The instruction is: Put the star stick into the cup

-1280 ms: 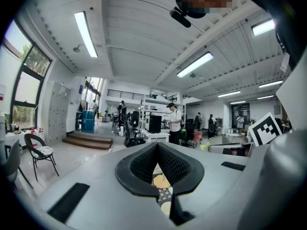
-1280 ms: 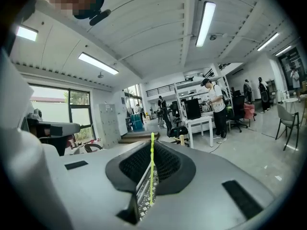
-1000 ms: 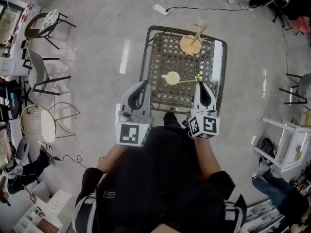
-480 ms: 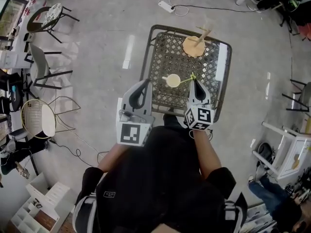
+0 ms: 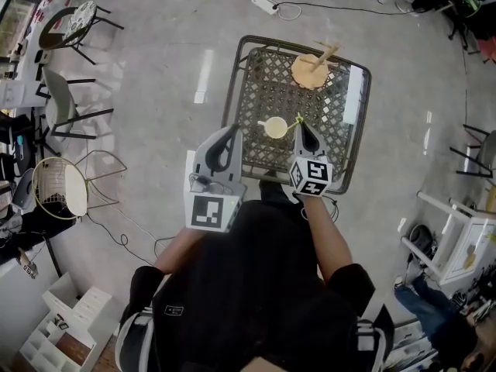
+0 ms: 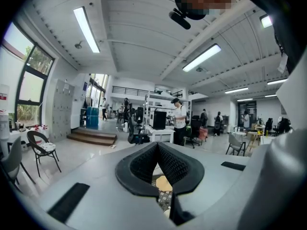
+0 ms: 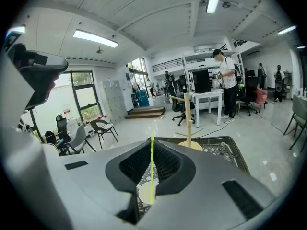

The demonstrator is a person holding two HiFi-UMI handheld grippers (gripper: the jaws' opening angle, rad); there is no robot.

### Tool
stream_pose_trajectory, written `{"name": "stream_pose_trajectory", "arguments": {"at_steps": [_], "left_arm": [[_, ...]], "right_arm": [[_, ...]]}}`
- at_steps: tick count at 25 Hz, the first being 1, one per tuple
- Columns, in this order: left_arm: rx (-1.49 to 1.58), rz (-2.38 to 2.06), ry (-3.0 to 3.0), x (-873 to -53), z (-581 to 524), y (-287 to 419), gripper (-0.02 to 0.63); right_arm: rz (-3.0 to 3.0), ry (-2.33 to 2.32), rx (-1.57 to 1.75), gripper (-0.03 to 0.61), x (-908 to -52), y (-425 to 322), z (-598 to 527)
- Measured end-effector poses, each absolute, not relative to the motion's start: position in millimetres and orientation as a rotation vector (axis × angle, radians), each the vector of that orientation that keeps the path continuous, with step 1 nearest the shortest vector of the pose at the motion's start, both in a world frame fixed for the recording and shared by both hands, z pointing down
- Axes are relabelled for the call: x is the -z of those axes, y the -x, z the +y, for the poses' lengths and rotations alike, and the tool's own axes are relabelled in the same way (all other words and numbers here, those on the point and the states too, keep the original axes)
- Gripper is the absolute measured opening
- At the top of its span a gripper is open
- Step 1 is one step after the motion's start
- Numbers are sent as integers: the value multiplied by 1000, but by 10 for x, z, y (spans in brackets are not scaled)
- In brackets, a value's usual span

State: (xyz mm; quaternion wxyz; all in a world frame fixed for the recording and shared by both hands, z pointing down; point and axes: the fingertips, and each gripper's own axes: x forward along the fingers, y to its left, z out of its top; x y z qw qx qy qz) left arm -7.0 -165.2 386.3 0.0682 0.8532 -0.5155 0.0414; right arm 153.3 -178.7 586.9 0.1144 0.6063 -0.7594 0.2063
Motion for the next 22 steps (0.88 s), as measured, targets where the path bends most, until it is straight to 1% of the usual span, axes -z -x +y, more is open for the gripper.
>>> {"name": "stream_pose_trajectory", "arguments": {"at_steps": [10, 22], "left_arm": [[-130, -1538, -2570, -3899, -1703, 65, 16], [-124, -1538, -2563, -3895, -1722, 118, 17]], "right_arm": [[-2162, -1714, -689, 21, -6294, -1495, -1860], [-2130, -1615, -746, 21, -6579, -1426, -1918]]}}
